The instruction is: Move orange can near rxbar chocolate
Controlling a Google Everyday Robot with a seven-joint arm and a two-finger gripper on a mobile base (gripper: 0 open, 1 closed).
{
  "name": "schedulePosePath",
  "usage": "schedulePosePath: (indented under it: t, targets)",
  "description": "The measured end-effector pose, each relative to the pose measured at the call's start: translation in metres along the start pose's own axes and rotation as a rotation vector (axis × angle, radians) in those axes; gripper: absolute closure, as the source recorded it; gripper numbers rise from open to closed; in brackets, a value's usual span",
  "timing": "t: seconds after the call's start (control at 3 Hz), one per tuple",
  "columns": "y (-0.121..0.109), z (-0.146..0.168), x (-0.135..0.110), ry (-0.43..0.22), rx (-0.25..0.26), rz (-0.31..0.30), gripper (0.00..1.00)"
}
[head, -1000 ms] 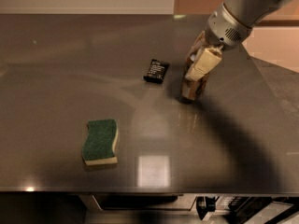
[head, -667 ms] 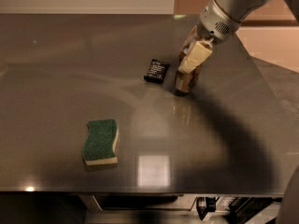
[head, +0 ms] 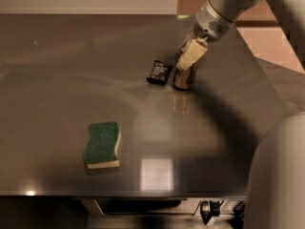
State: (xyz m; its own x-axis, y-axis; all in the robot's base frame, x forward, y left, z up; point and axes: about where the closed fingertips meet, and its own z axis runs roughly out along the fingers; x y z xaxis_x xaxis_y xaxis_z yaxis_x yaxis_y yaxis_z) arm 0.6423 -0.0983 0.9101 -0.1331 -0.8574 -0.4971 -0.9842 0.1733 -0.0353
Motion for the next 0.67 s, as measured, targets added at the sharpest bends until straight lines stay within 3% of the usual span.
schedulePosePath:
  t: [0.33,0.67]
  targets:
    - [-0.0105,0.0096,-0.0008,0.008,-0.012,0.008,0.83]
    - [-0.0163,0.0134,-0.0027,0.003,-0.018,0.007,0.59]
